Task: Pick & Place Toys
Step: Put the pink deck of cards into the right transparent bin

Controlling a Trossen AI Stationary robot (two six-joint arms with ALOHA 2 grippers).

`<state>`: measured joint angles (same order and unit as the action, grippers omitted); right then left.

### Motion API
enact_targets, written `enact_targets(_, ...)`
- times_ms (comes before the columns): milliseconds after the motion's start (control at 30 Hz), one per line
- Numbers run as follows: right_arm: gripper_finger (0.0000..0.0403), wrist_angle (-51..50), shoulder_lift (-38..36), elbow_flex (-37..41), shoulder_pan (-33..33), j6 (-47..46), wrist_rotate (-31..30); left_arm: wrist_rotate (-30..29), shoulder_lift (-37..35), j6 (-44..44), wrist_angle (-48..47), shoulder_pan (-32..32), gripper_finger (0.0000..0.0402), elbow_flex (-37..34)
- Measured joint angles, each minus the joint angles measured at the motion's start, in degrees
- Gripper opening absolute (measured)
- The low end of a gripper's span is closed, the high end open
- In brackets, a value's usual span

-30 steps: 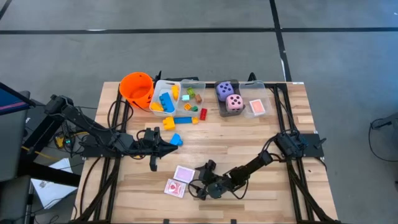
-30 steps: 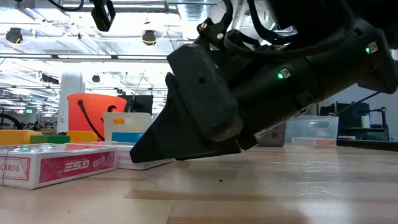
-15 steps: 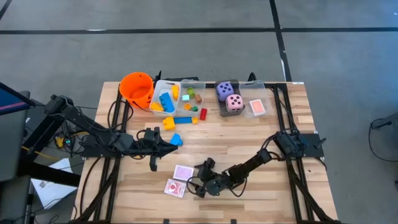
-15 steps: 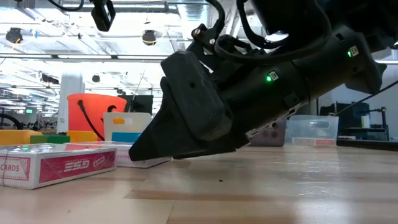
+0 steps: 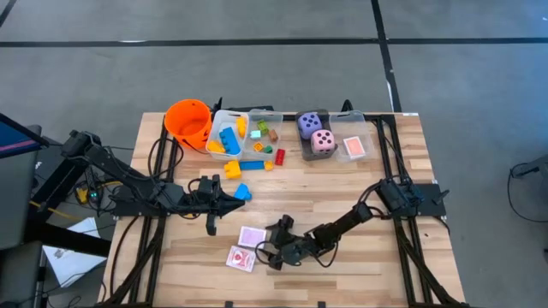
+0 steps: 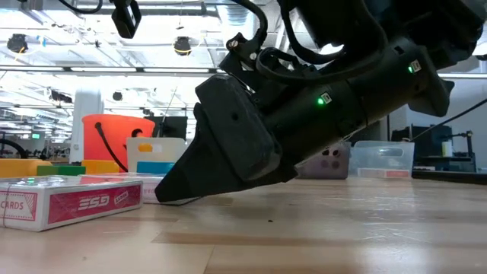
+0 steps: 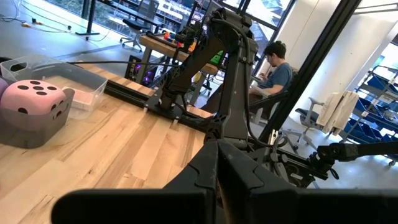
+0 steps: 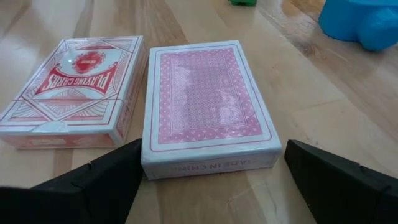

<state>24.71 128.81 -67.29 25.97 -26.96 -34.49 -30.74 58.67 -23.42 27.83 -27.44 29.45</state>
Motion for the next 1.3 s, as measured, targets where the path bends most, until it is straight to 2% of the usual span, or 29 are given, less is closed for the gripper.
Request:
enact_targets(700,0.0376,1.4,0.0,0.0,-1.7,0.6,1.9,0.0,0.0,0.0,0.0,0.0,0.0000,0.0)
enact_targets(867,0.0354,1.5,0.0,0.0,-1.8,0.9,2.8,0.0,0.0,0.0,0.0,0.0,0.0000,0.0)
enact_targets(1067,0.0316,2.4,0.0,0.0,-1.6,6.2,4.9,0.0,0.0,0.0,0.0,0.0,0.0000,0.0)
enact_targets(1300,0.0311,3.1,0.0,0.0,-1.6,6.4,6.2,0.0,0.0,0.0,0.0,0.0,0.0000,0.0)
